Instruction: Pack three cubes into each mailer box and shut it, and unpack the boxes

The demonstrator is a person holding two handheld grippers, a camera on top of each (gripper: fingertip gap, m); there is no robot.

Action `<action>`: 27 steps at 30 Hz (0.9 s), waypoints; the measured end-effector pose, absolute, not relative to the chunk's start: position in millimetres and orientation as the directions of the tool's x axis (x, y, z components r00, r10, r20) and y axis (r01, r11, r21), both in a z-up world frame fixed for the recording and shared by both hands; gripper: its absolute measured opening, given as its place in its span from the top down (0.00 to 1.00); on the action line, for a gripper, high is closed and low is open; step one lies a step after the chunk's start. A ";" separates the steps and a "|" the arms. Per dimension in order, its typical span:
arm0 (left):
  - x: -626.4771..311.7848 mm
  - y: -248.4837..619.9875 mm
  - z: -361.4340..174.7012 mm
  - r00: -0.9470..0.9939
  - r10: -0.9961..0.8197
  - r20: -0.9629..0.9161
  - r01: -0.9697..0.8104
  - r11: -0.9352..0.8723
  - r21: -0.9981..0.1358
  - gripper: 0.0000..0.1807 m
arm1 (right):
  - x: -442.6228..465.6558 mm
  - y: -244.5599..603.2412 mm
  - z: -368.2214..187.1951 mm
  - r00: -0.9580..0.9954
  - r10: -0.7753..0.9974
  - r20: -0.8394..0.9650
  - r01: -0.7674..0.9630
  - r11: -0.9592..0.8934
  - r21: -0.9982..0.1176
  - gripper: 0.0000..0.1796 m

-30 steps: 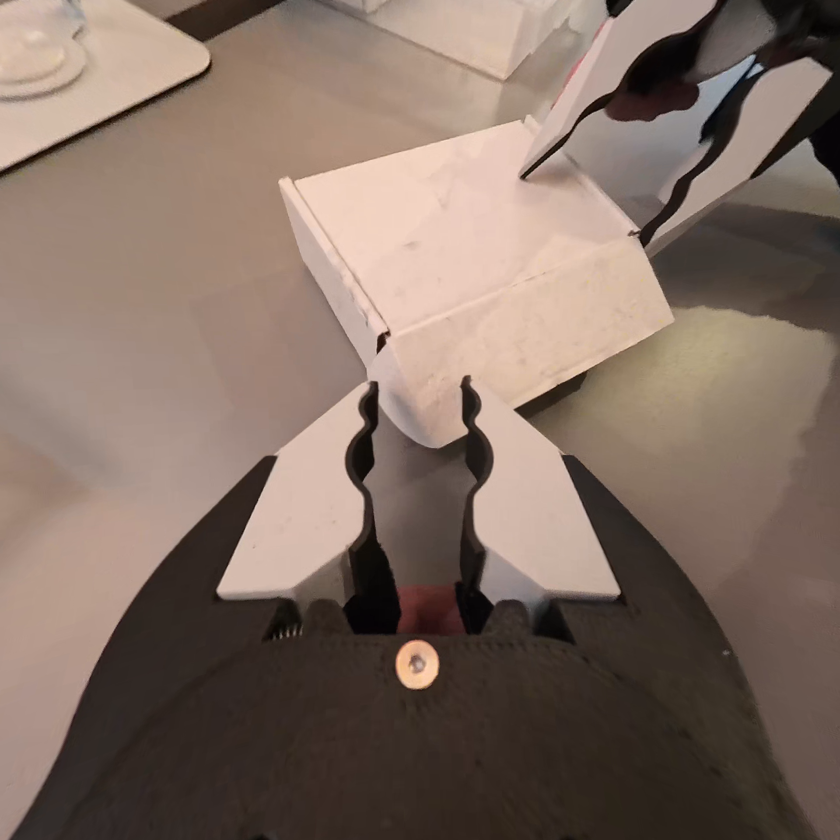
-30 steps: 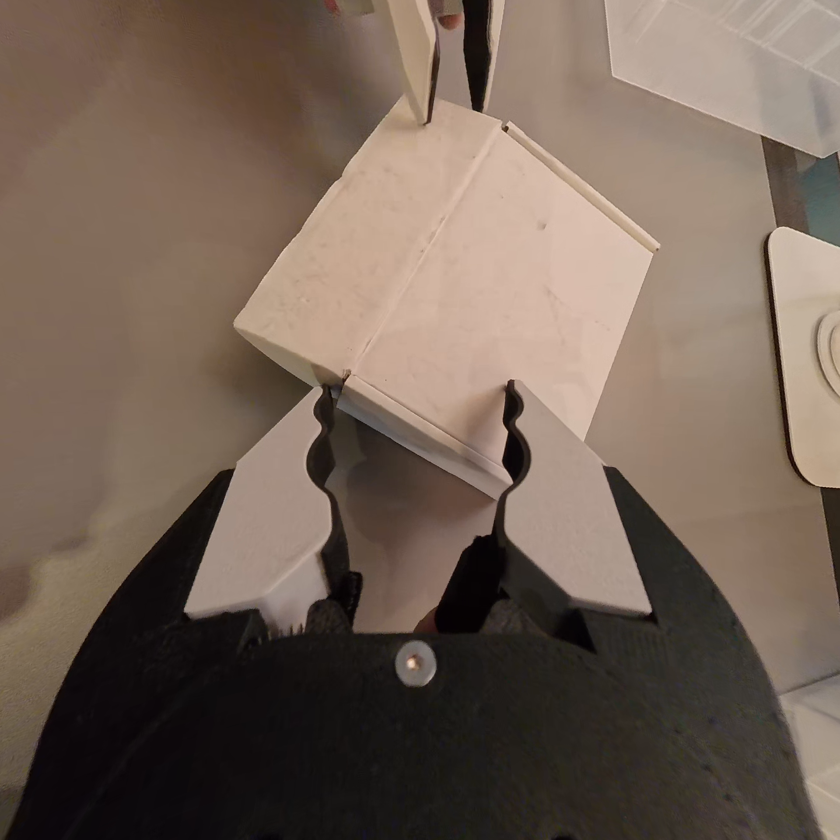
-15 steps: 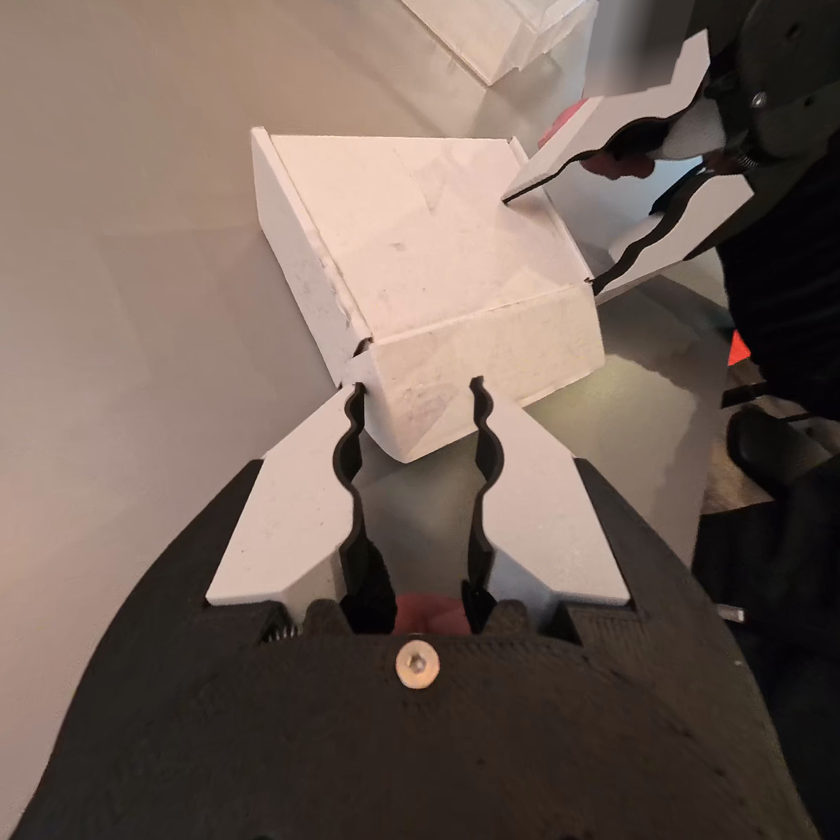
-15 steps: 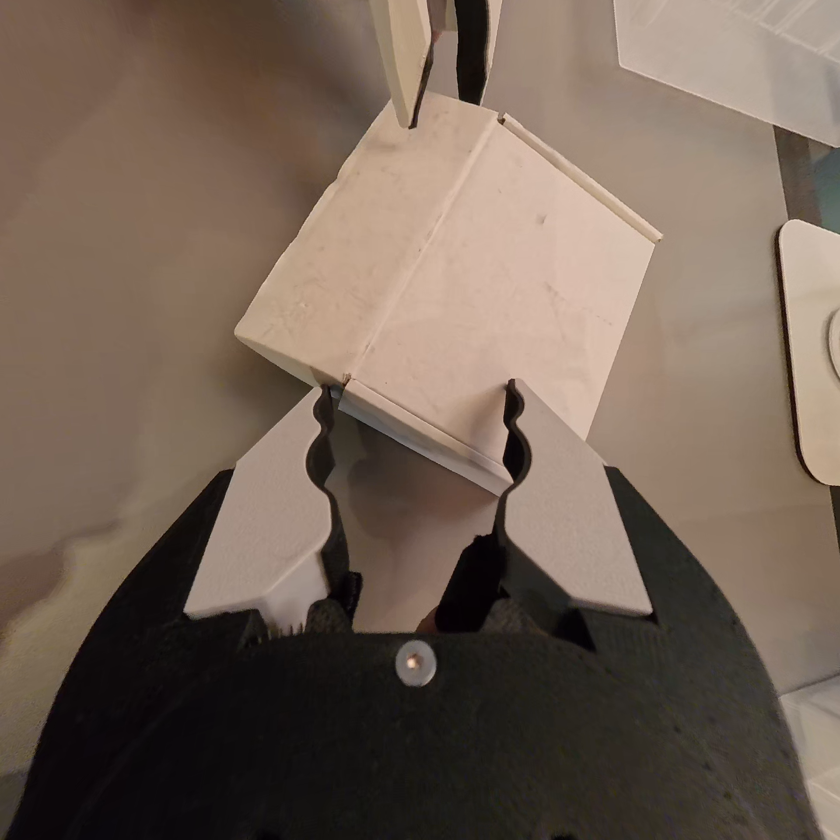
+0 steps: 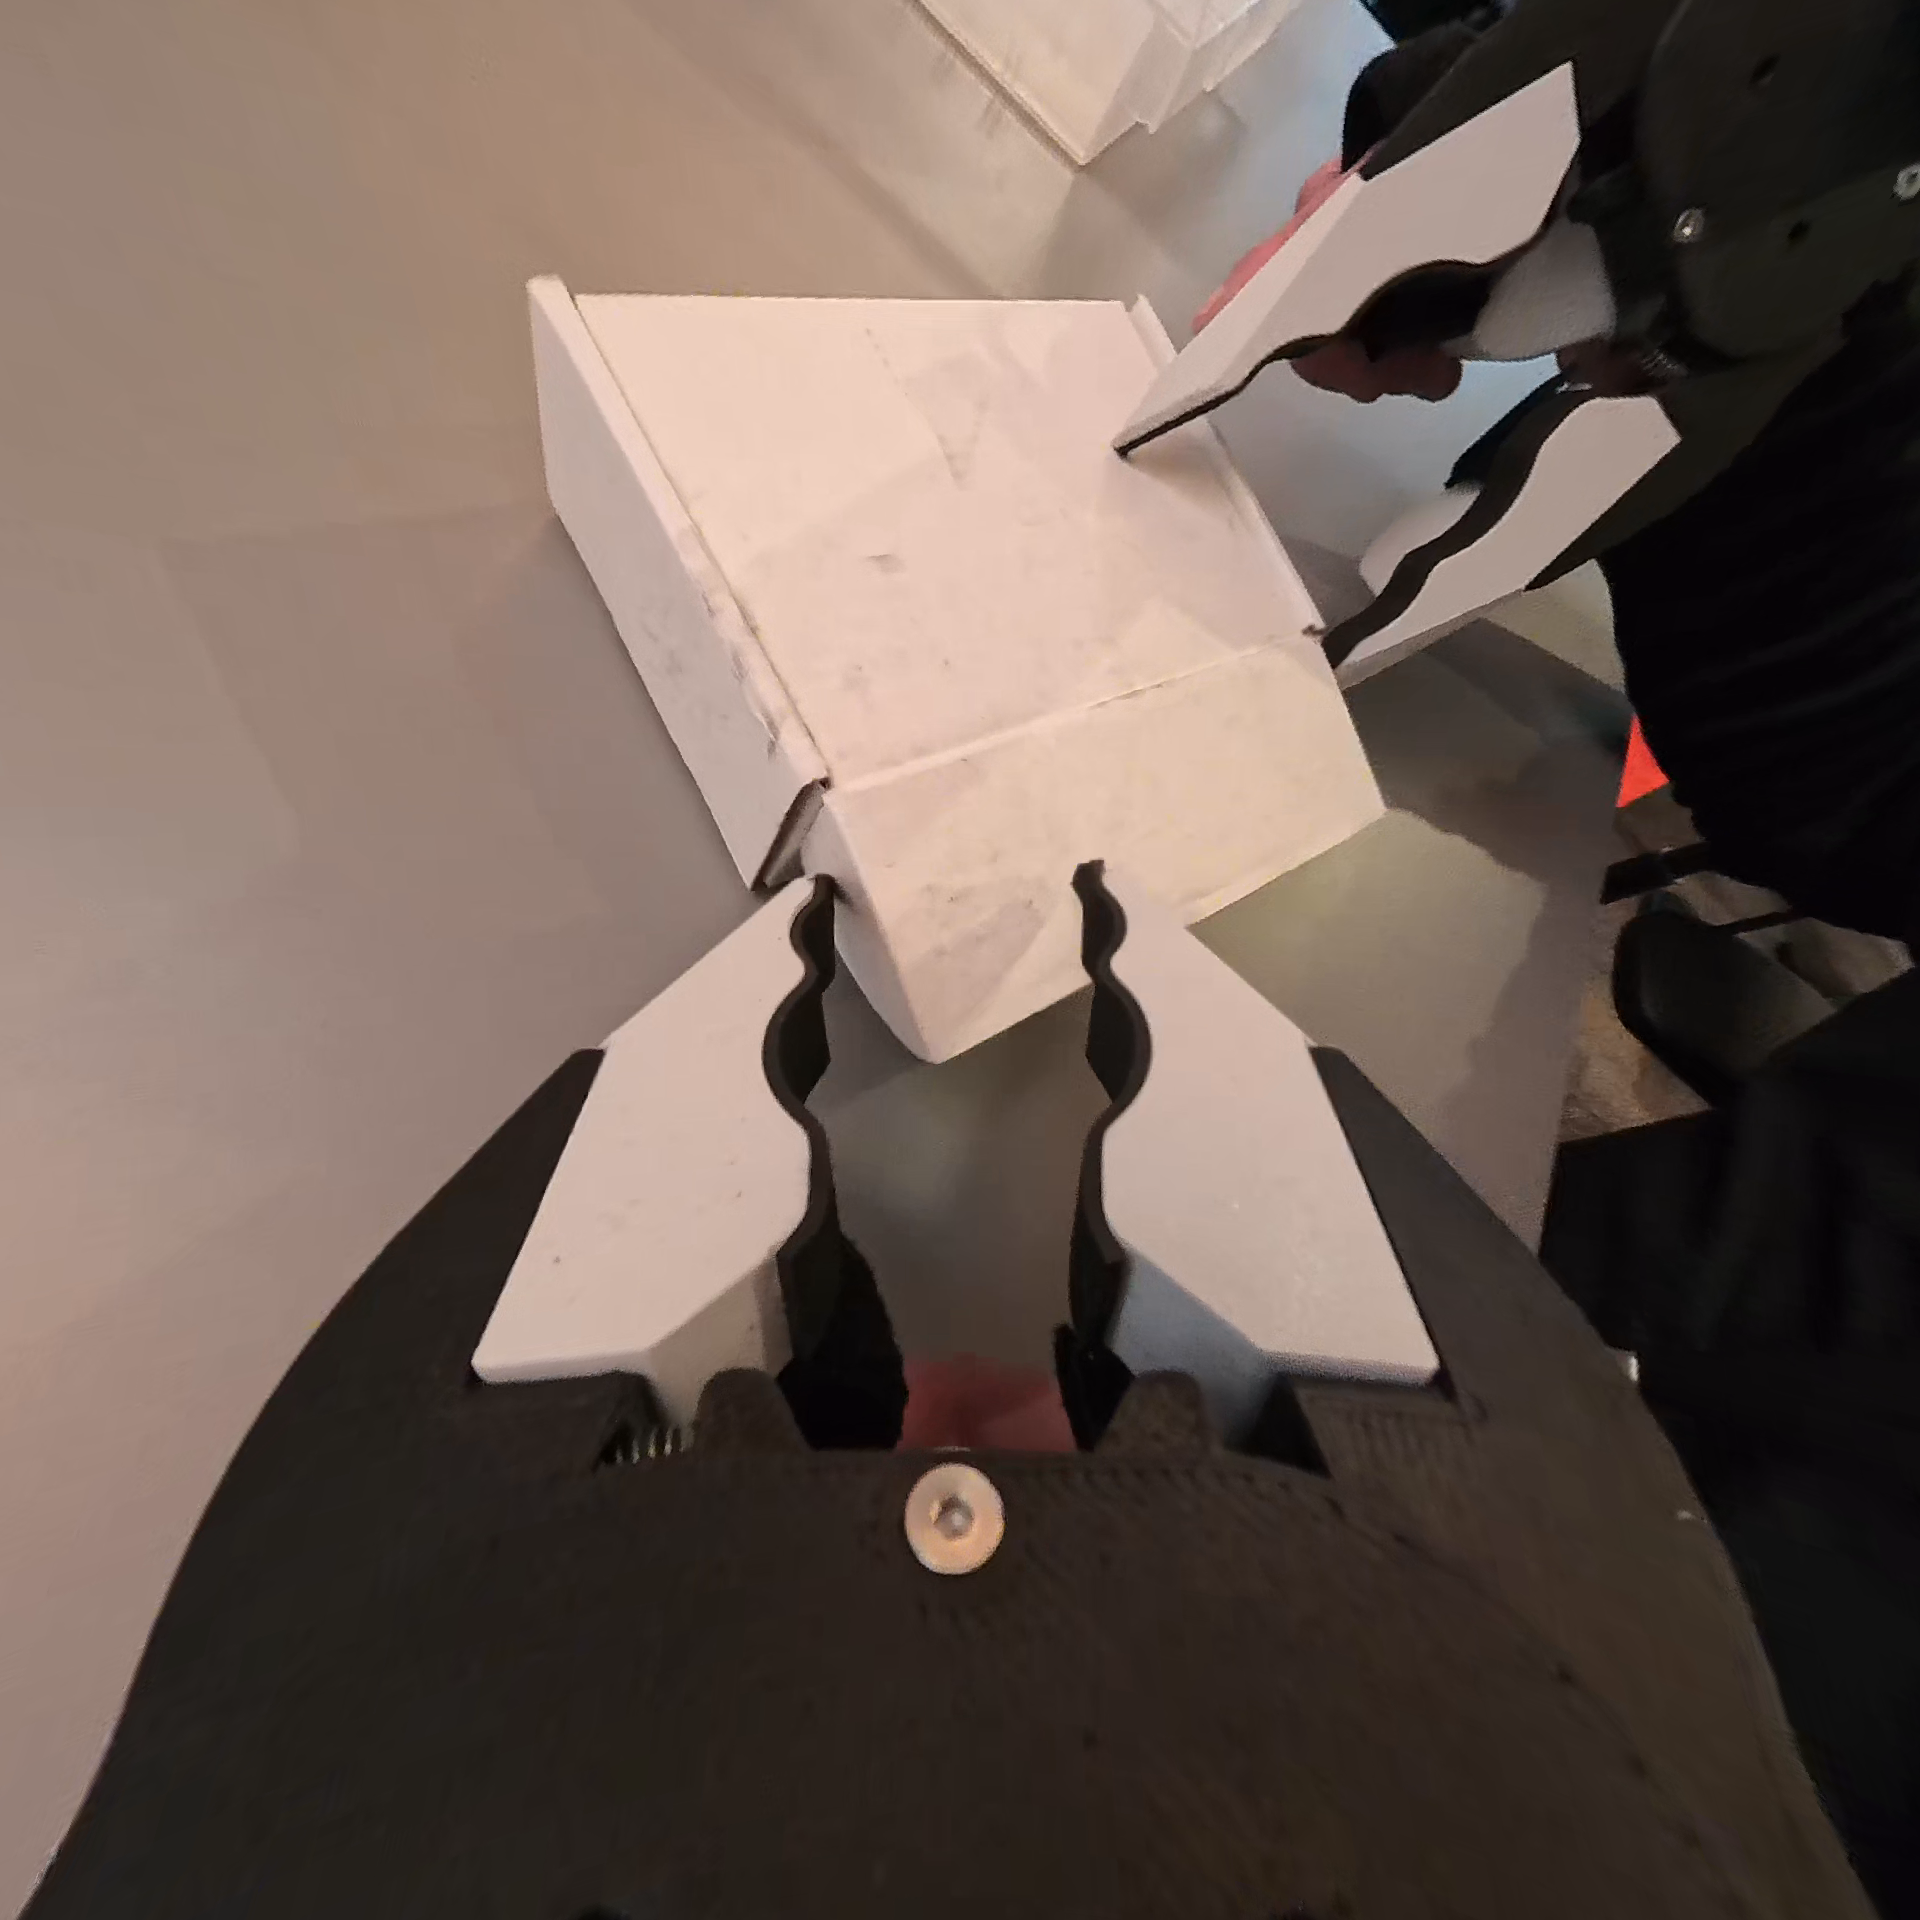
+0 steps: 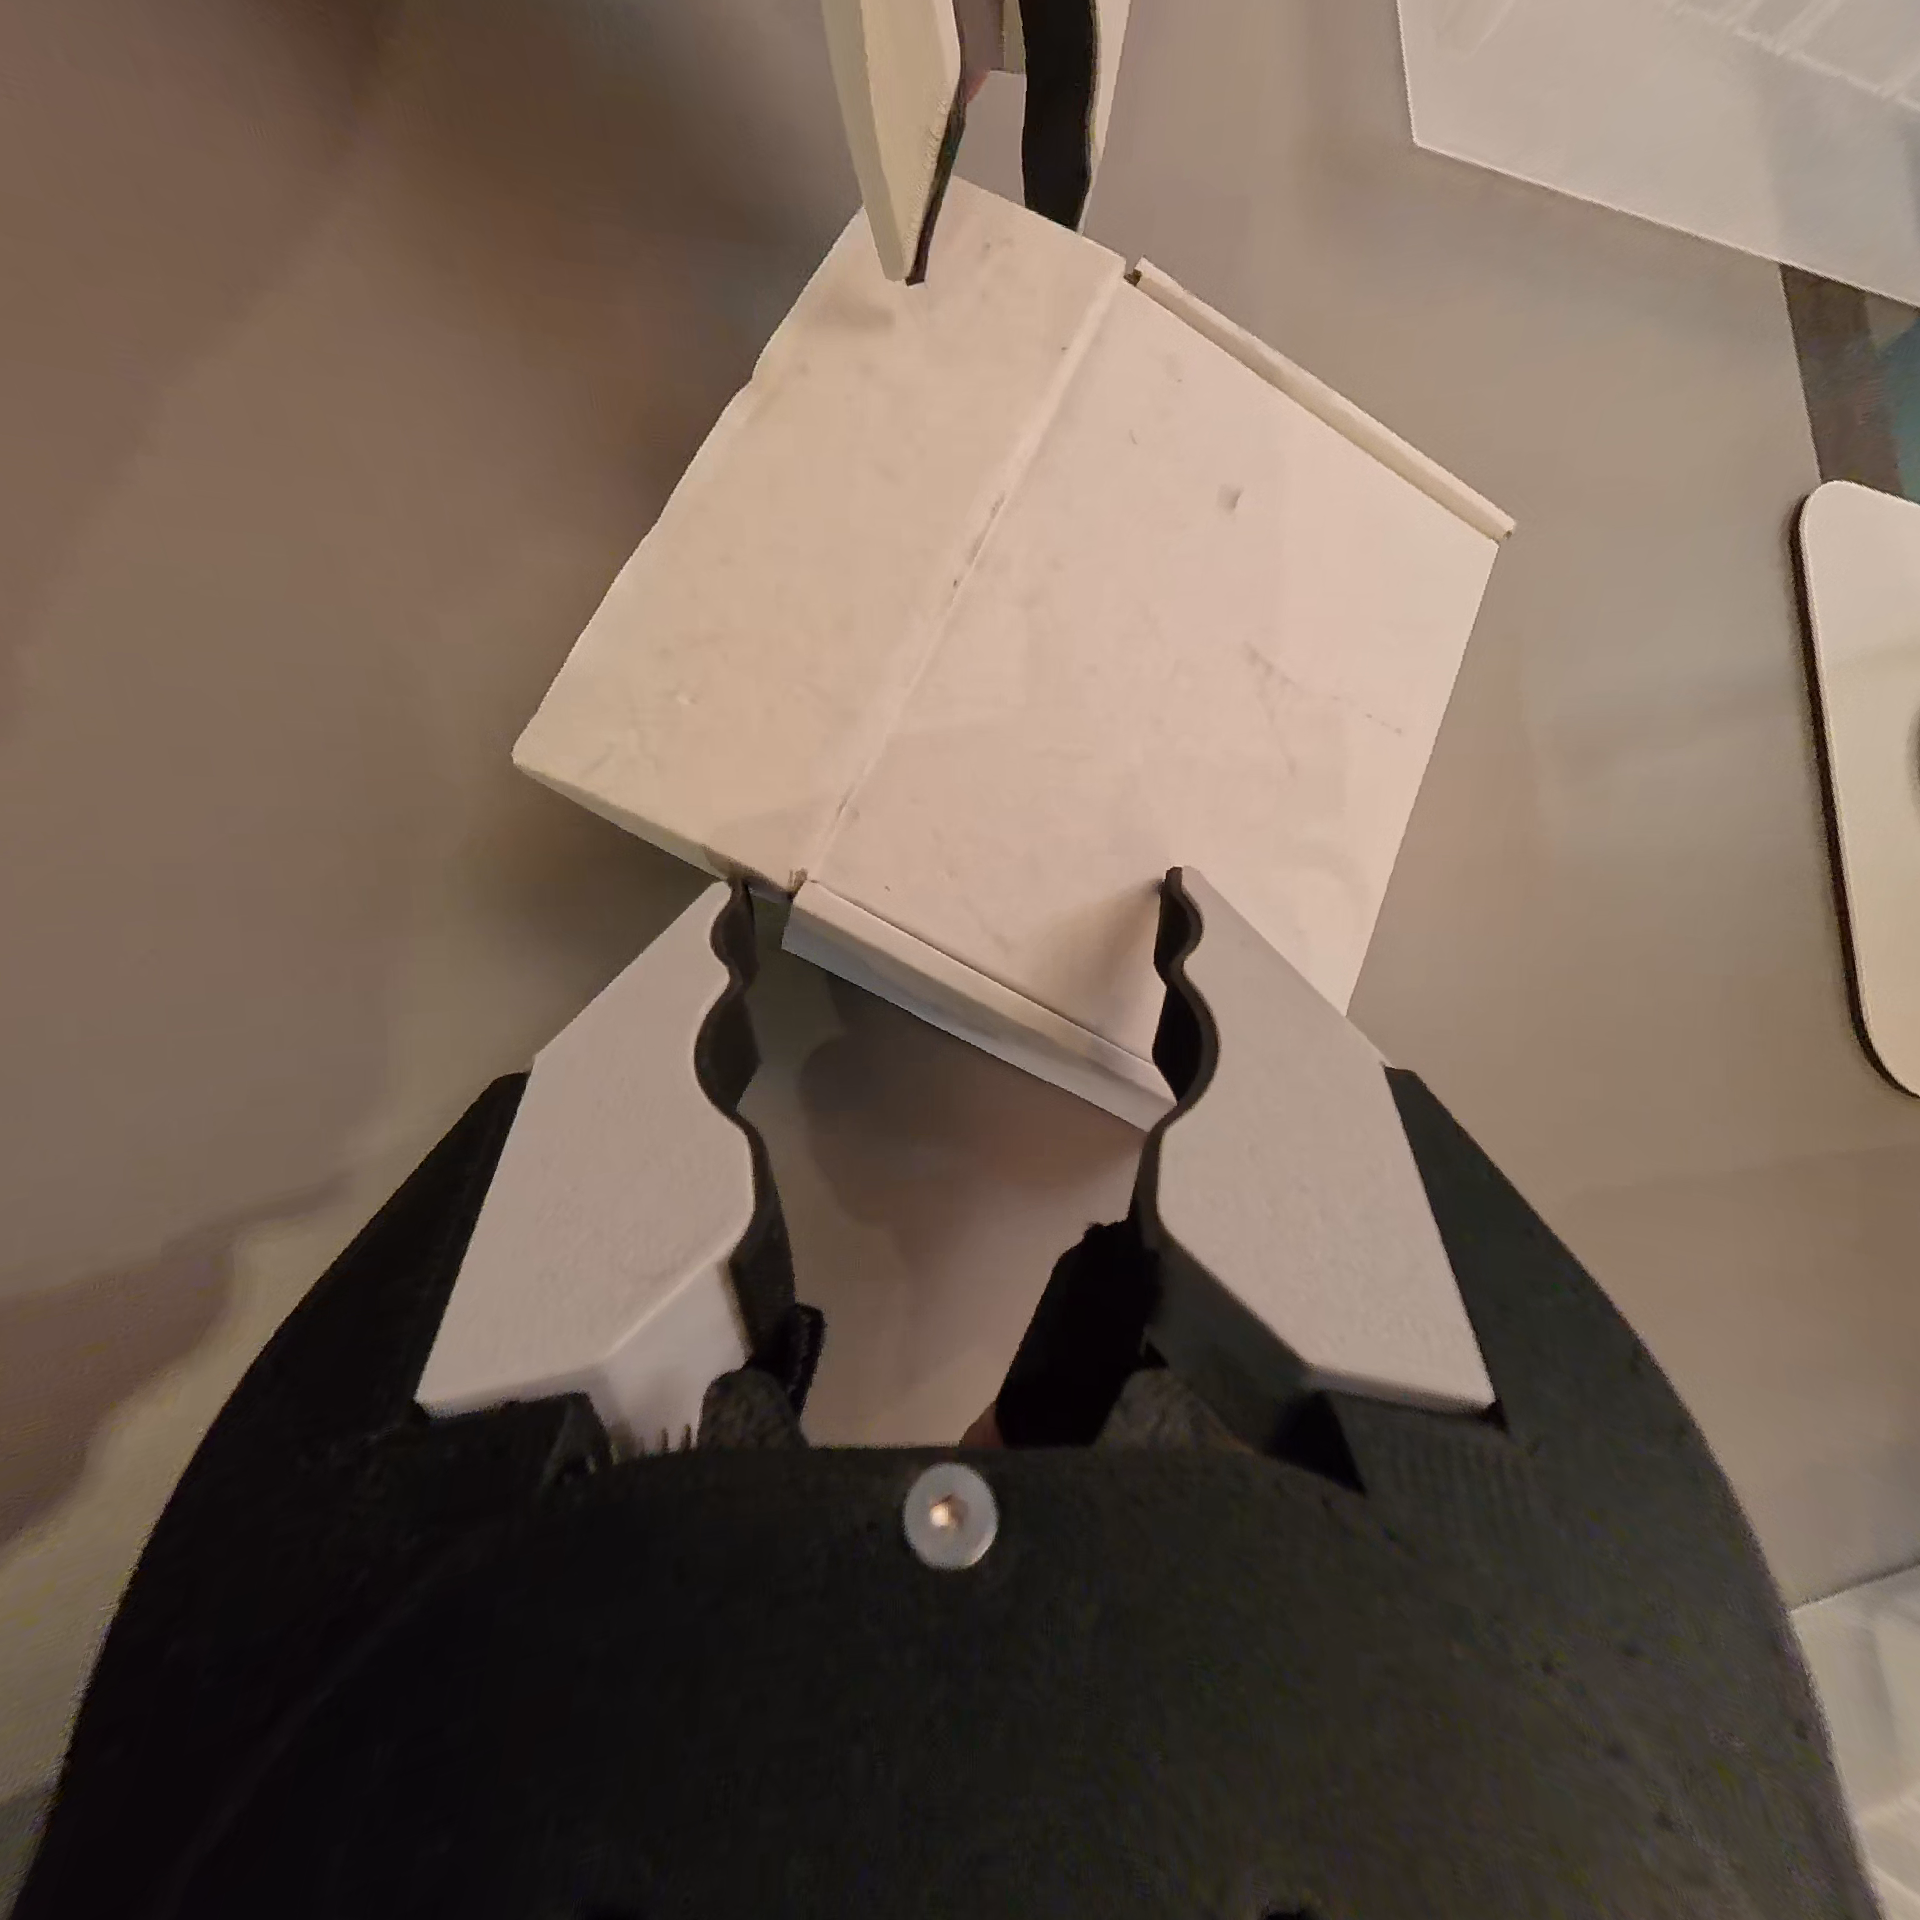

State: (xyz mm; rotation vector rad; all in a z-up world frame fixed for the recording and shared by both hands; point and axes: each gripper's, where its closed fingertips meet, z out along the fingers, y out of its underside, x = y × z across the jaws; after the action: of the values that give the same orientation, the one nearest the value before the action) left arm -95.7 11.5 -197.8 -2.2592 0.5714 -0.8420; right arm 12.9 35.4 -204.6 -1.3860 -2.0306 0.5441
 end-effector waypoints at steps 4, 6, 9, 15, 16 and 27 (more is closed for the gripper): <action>-97.6 16.9 -202.8 0.729 -0.602 0.325 -0.217 -0.655 -0.724 0.74 | 11.8 36.3 -204.4 -0.264 0.927 0.268 0.684 0.376 -0.626 0.59; -97.9 17.1 -202.1 0.735 -0.603 0.312 -0.220 -0.646 -0.731 0.74 | 11.9 36.5 -204.5 -0.263 0.925 0.274 0.686 0.379 -0.621 0.59; -101.4 19.4 -194.9 0.764 -0.606 0.221 -0.239 -0.584 -0.776 0.78 | 11.7 37.7 -204.6 -0.265 0.921 0.285 0.685 0.388 -0.617 0.60; -104.1 12.7 -198.3 0.769 -0.572 0.286 -0.168 -0.612 -0.773 0.80 | 11.6 37.5 -204.6 -0.263 0.922 0.283 0.677 0.385 -0.627 0.61; -103.6 11.8 -200.3 0.768 -0.579 0.275 -0.179 -0.606 -0.775 0.79 | 11.5 37.4 -204.7 -0.263 0.922 0.283 0.676 0.386 -0.628 0.61; -100.4 15.6 -205.6 0.777 -0.587 0.228 -0.194 -0.568 -0.800 0.77 | 11.2 37.3 -205.2 -0.259 0.919 0.297 0.681 0.392 -0.618 0.61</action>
State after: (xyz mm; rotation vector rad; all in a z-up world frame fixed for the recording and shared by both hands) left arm -100.4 15.6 -205.6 -2.1495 0.5787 -0.6128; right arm 11.2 37.3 -205.2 -1.3643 -2.0285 0.4911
